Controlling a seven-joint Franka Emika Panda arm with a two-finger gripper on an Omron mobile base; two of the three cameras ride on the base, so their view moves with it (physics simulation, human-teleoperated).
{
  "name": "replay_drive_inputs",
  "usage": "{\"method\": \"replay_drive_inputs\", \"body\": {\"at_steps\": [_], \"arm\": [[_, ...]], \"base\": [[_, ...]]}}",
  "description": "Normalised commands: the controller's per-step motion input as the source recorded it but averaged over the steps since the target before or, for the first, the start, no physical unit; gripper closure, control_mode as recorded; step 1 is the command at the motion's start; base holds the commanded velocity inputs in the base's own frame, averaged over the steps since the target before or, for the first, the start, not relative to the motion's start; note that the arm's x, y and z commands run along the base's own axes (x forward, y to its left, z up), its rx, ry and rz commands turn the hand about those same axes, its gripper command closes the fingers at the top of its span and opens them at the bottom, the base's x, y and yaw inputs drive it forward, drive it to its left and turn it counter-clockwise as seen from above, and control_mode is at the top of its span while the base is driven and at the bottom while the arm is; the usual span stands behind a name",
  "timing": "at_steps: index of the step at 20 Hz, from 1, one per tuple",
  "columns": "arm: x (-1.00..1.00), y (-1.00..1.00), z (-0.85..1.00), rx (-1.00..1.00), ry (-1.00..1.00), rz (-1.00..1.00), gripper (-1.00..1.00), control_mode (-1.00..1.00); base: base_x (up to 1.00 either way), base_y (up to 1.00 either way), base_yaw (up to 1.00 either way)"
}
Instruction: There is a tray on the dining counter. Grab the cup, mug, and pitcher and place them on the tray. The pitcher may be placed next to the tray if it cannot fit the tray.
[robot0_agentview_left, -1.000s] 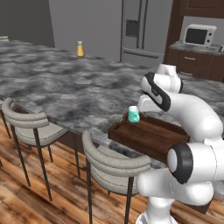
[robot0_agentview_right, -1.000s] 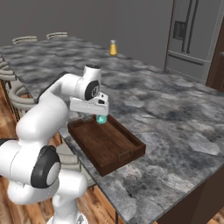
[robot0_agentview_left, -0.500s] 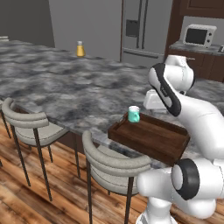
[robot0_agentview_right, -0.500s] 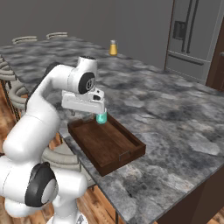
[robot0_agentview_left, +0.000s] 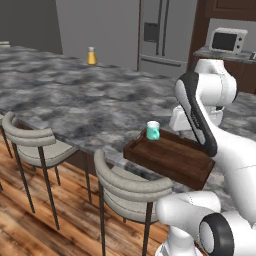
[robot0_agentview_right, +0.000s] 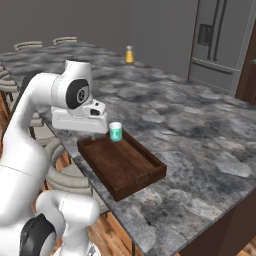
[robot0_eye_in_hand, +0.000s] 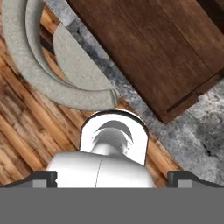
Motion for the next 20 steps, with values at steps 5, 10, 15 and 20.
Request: {"method": "replay_drive_inputs", "body": {"at_steps": [5, 10, 15, 20], "arm": [[-0.09, 0.01, 0.0, -0.01, 0.0, 0.0, -1.0, 1.0], [0.0, 0.0, 0.0, 0.0, 0.0, 0.0, -1.0, 1.0], [0.0, 0.0, 0.0, 0.0, 0.0, 0.0, -1.0, 1.0], [0.0, 0.0, 0.0, 0.0, 0.0, 0.0, -1.0, 1.0]], "base": [[-0.48, 0.17, 0.0], [-0.41, 0.96, 0.03], [0.12, 0.42, 0.76], [0.02, -0.13, 0.92]]}}
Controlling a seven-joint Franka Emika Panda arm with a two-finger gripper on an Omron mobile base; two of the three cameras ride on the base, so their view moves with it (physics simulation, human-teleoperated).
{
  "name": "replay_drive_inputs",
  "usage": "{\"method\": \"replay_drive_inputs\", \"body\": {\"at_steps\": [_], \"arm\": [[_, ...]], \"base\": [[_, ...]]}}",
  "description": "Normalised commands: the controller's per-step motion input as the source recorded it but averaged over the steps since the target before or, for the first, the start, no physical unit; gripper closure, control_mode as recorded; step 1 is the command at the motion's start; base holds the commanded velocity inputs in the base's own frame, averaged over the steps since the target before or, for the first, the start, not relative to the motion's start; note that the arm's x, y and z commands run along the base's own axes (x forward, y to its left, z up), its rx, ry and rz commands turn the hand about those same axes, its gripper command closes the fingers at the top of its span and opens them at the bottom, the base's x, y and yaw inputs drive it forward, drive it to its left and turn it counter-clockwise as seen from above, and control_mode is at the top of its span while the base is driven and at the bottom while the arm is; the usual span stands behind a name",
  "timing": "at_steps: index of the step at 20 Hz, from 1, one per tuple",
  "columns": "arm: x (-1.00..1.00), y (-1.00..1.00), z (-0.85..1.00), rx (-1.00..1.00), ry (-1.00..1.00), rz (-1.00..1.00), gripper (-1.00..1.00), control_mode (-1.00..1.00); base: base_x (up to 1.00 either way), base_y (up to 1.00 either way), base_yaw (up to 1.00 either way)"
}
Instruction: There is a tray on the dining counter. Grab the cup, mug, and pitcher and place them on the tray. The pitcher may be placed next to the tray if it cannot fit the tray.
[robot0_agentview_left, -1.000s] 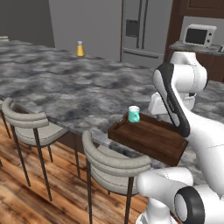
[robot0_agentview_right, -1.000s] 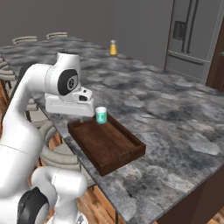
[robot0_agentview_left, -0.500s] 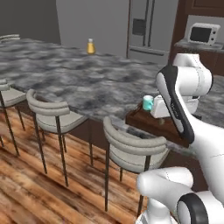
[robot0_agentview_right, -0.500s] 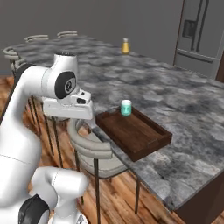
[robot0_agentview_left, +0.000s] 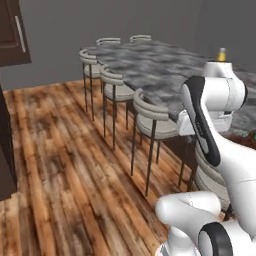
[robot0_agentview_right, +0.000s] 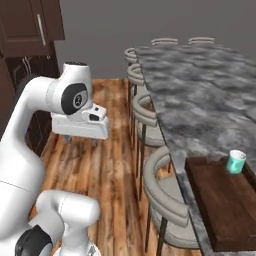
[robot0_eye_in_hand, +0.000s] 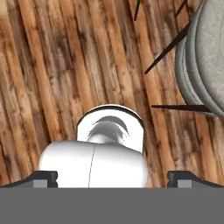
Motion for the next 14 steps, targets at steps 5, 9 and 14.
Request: {"method": "replay_drive_inputs", "body": {"at_steps": [5, 9, 14], "arm": [[0.0, 0.0, 0.0, 0.0, 0.0, 0.0, -1.0, 1.0], [0.0, 0.0, 0.0, 0.0, 0.0, 0.0, -1.0, 1.0], [0.0, 0.0, 0.0, 0.0, 0.0, 0.0, -1.0, 1.0]], "base": [[0.94, 0.07, 0.25], [1.0, 1.0, -0.18], [1.0, 0.47, -0.04]]}}
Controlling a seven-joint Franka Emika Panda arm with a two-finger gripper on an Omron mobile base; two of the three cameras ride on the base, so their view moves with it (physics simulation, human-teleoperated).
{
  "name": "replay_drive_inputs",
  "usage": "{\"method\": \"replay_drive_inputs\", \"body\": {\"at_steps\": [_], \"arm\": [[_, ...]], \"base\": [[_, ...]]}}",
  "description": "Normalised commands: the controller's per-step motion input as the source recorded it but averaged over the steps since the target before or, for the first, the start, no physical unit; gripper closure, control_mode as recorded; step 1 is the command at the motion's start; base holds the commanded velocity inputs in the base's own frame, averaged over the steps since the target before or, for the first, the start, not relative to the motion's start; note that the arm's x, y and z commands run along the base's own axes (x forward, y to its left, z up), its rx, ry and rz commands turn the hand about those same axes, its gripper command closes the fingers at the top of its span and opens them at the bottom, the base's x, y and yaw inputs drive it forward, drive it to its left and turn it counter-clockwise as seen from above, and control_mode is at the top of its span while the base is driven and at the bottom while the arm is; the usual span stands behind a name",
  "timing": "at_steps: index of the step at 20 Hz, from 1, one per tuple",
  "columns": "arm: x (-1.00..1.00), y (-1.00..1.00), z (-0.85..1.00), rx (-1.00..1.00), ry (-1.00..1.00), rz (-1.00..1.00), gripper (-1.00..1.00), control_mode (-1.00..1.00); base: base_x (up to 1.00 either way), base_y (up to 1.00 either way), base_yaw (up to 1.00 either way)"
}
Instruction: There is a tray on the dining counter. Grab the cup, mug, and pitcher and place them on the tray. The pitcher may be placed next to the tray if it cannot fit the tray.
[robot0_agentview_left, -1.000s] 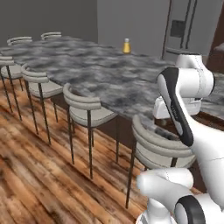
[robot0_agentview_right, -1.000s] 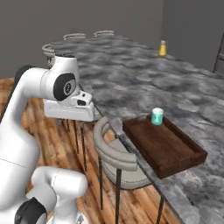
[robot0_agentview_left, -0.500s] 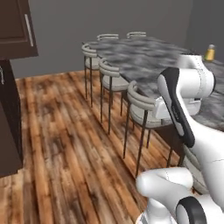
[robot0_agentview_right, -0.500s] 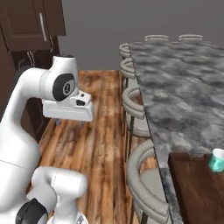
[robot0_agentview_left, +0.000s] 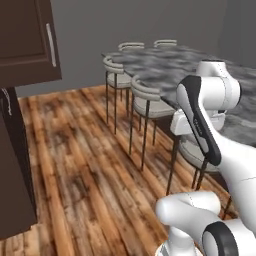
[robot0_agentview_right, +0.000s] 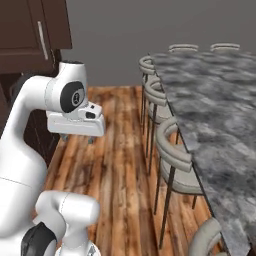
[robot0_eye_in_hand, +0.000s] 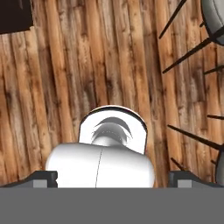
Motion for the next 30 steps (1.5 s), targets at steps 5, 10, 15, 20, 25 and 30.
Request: {"method": "replay_drive_inputs", "body": {"at_steps": [5, 10, 15, 20, 25, 30], "arm": [[0.0, 0.0, 0.0, 0.0, 0.0, 0.0, -1.0, 1.0], [0.0, 0.0, 0.0, 0.0, 0.0, 0.0, -1.0, 1.0], [0.0, 0.0, 0.0, 0.0, 0.0, 0.0, -1.0, 1.0], [0.0, 0.0, 0.0, 0.0, 0.0, 0.0, -1.0, 1.0], [0.0, 0.0, 0.0, 0.0, 0.0, 0.0, -1.0, 1.0], [0.0, 0.0, 0.0, 0.0, 0.0, 0.0, -1.0, 1.0]], "base": [[1.0, 0.26, -0.07], [1.0, 0.21, -0.02], [1.0, 0.0, 0.09], [1.0, 0.02, 0.29], [0.86, -0.19, 0.47], [0.95, -0.51, 0.42]]}}
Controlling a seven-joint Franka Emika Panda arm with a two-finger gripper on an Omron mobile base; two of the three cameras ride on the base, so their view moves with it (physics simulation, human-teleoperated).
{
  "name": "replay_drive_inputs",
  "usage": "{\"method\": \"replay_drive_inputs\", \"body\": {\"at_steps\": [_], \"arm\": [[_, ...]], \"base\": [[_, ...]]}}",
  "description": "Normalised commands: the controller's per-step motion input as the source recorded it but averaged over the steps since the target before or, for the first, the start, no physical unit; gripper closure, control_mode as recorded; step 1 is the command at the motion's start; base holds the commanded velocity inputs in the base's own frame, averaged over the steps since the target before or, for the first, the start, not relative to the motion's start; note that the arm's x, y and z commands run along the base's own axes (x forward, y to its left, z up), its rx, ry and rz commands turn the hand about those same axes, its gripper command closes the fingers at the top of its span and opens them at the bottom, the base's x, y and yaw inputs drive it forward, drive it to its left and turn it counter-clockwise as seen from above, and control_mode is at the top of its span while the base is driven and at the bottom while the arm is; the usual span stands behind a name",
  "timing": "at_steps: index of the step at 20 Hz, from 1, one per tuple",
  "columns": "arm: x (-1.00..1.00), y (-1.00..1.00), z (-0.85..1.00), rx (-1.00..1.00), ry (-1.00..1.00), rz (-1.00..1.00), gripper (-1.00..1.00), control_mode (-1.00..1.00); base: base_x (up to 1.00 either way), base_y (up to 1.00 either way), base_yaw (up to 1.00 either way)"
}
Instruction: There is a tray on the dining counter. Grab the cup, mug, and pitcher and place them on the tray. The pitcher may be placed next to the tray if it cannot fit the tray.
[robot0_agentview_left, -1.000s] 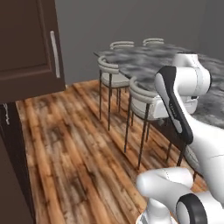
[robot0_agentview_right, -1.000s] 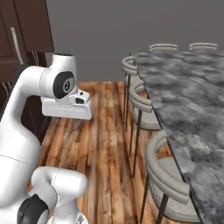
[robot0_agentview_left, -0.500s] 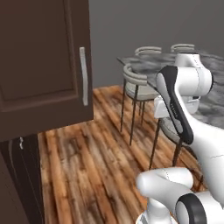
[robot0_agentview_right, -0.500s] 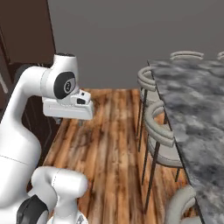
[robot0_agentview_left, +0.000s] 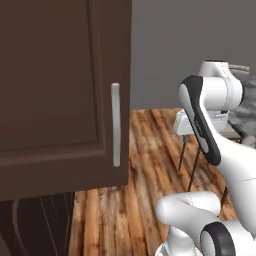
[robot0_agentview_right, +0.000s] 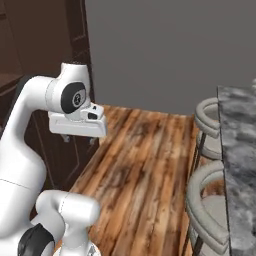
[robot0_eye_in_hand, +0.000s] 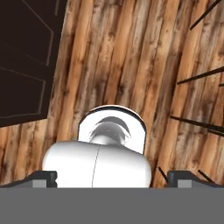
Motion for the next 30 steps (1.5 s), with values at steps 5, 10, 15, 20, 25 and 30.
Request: {"method": "replay_drive_inputs", "body": {"at_steps": [5, 10, 15, 20, 25, 30], "arm": [[0.0, 0.0, 0.0, 0.0, 0.0, 0.0, -1.0, 1.0], [0.0, 0.0, 0.0, 0.0, 0.0, 0.0, -1.0, 1.0], [0.0, 0.0, 0.0, 0.0, 0.0, 0.0, -1.0, 1.0], [0.0, 0.0, 0.0, 0.0, 0.0, 0.0, -1.0, 1.0], [0.0, 0.0, 0.0, 0.0, 0.0, 0.0, -1.0, 1.0], [0.0, 0.0, 0.0, 0.0, 0.0, 0.0, -1.0, 1.0]], "base": [[0.96, -0.37, 0.27], [0.38, -0.16, 0.49], [-0.44, -0.4, 0.49], [0.02, -0.33, 0.5], [0.23, 0.07, 0.54], [0.46, 0.03, 0.48]]}}
